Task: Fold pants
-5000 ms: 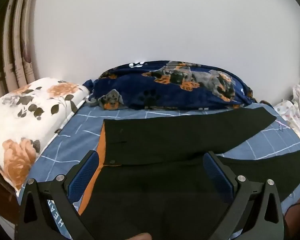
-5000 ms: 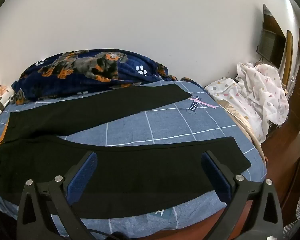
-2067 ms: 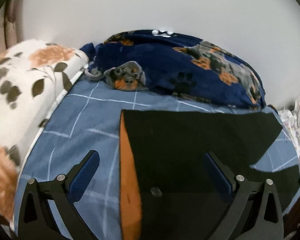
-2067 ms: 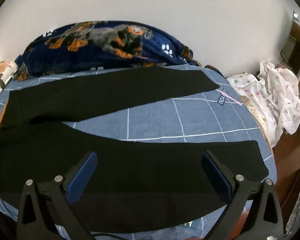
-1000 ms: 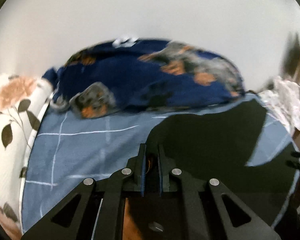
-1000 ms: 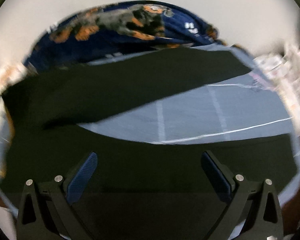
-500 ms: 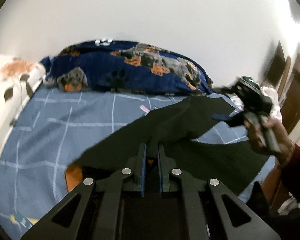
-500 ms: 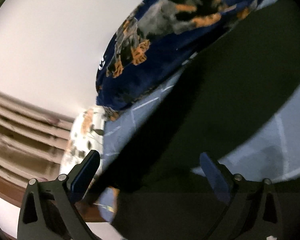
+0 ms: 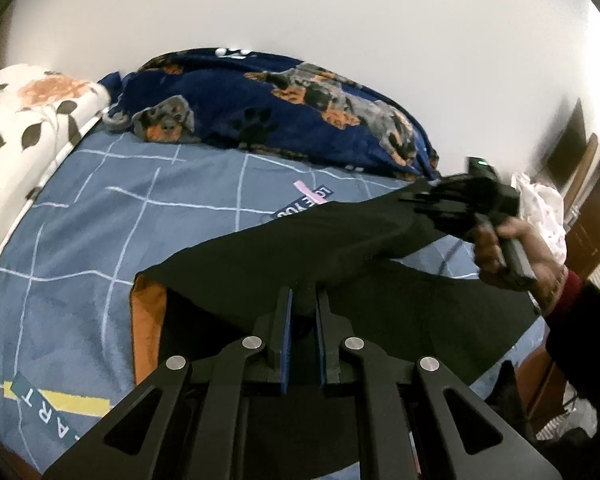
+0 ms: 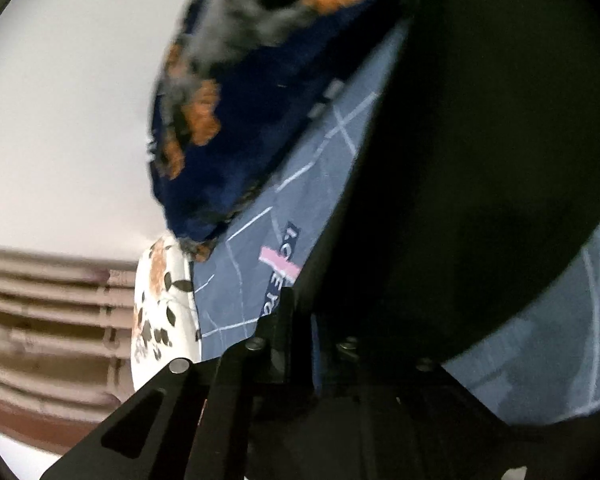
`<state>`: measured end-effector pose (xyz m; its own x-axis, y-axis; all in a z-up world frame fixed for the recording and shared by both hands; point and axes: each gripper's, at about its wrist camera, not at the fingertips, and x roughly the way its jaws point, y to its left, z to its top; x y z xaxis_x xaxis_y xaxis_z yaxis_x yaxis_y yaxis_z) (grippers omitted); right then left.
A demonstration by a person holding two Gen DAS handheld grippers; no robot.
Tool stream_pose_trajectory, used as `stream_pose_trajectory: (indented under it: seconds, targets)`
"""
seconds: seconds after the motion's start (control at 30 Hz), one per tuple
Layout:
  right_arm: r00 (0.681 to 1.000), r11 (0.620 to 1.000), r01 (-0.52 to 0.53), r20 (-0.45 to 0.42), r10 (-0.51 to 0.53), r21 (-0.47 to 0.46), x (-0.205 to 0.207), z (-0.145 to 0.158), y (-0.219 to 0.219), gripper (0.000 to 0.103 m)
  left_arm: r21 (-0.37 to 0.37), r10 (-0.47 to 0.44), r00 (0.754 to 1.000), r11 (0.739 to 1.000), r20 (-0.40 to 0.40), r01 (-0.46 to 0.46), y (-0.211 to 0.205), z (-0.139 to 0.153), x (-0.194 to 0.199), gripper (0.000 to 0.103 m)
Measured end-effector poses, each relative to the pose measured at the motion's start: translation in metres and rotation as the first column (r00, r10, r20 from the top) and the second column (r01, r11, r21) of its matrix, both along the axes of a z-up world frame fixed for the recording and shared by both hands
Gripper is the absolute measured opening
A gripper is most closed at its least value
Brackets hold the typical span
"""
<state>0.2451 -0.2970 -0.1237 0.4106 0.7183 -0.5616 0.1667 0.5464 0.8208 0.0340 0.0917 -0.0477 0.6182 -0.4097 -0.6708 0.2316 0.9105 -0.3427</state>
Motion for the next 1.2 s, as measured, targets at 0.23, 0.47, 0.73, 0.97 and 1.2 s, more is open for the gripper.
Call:
stream_pose_trajectory:
  seconds: [0.23,0.47,0.73,0.97,1.2]
  targets:
    - [0.997,1.0,-0.025,0.075,0.025,-0.002,-0.1,0.016,-0.009,0.004,-0.004,0.035,0.996,0.999,-0.078,-0.036,0.027,-0.011,-0.01,0.014]
    - [1.0,1.0,-0.023,-0.003,0.023,0.018,-0.189,-0.015,-0.022,0.004,0.084,-0.027,0.991,0.996,-0.132,0.038,0.008,-0.03,-0.033,0.014]
    - [1.0,0.996,0.01,-0.01,-0.009,0.092,-0.204,-0.029,-0.038,0.008,0.091,-0.023,0.988,0.995,-0.155,0.037,0.003,-0.037,-0.038,0.015]
    - [0.993,0.992,0.085,0.069,-0.092,0.091,-0.131,-0.008,-0.071,0.059,0.064,-0.004,0.994,0.998,-0.106,0.011,0.008,-0.017,-0.036,0.015]
    - [0.988,0.974,0.151,-0.009,-0.152,0.168,-0.09,-0.033,-0.08,0.059,0.053,0.004,0.995,0.999,-0.104,0.001,0.011,-0.009,-0.032,0.015]
